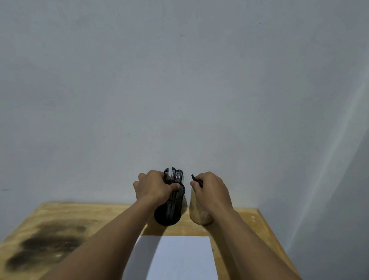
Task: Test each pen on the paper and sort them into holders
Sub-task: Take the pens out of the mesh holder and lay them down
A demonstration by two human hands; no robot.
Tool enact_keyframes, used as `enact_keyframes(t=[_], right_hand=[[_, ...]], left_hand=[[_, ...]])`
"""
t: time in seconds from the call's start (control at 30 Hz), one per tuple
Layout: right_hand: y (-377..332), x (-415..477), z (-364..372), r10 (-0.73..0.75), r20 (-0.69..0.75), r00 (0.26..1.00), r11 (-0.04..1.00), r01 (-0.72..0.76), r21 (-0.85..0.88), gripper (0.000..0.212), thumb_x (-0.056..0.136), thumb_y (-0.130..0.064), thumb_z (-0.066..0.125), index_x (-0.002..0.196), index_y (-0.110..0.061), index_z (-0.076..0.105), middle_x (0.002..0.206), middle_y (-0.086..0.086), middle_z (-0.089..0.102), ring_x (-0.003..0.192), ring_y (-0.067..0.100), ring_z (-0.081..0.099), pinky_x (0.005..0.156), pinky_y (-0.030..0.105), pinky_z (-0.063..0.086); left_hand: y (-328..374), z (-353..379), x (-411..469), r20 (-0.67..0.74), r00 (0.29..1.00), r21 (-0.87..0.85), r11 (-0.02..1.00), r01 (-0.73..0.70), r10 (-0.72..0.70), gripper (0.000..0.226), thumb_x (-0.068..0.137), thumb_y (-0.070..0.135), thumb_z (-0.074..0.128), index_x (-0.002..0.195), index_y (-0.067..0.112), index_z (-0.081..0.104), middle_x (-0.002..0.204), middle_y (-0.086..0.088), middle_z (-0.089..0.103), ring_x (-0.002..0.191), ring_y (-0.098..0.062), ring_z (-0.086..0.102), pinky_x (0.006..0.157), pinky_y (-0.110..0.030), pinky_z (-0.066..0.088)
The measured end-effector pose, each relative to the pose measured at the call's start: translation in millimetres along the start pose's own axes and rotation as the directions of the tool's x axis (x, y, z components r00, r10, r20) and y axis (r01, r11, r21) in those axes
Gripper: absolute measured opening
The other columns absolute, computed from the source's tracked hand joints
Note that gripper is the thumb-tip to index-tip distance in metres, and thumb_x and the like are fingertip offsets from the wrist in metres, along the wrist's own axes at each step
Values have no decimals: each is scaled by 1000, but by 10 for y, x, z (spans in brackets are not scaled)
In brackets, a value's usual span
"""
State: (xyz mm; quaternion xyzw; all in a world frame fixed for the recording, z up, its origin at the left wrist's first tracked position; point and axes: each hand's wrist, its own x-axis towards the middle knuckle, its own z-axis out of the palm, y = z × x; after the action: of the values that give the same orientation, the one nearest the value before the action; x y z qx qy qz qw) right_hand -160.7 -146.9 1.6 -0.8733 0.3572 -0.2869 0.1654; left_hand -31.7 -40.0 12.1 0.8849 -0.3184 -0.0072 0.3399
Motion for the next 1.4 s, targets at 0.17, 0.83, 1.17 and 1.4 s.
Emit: enact_keyframes(t=[0.17,0.83,1.17,1.4], right_hand=[[23,-18,-26,-5,-4,1000,999,5,48,24,100,-34,56,90,-18,72,94,0,66,87,21,61,67,30,42],[-74,-80,-343,-2,-44,999,969,13,247,23,98,-31,60,107,-21,78,103,-2,77,101,16,66,85,37,54],[-536,-153,-873,-43,-242,969,959,108,263,27,102,-30,57,114,-14,74,103,3,76,95,20,68,83,40,57],[-1194,-367,-990,-125,-145,982,935,165,314,28,101,-30,57,124,-19,69,103,-1,75,97,19,69,88,40,56]], left_hand=[[5,15,-12,20,996,88,993,-83,81,33,79,61,67,83,28,69,80,7,61,109,-26,43,79,-36,26],[116,-116,8,40,992,-191,975,-110,119,18,88,30,73,76,17,69,71,-1,69,73,-22,67,70,-35,54],[395,-972,43,43,990,-362,926,-110,135,23,85,29,77,89,7,72,86,-9,73,84,-25,66,67,-30,46],[81,-1848,-198,243,963,-430,903,-1,116,18,86,13,76,99,2,71,87,-5,69,77,-16,63,66,-27,54]])
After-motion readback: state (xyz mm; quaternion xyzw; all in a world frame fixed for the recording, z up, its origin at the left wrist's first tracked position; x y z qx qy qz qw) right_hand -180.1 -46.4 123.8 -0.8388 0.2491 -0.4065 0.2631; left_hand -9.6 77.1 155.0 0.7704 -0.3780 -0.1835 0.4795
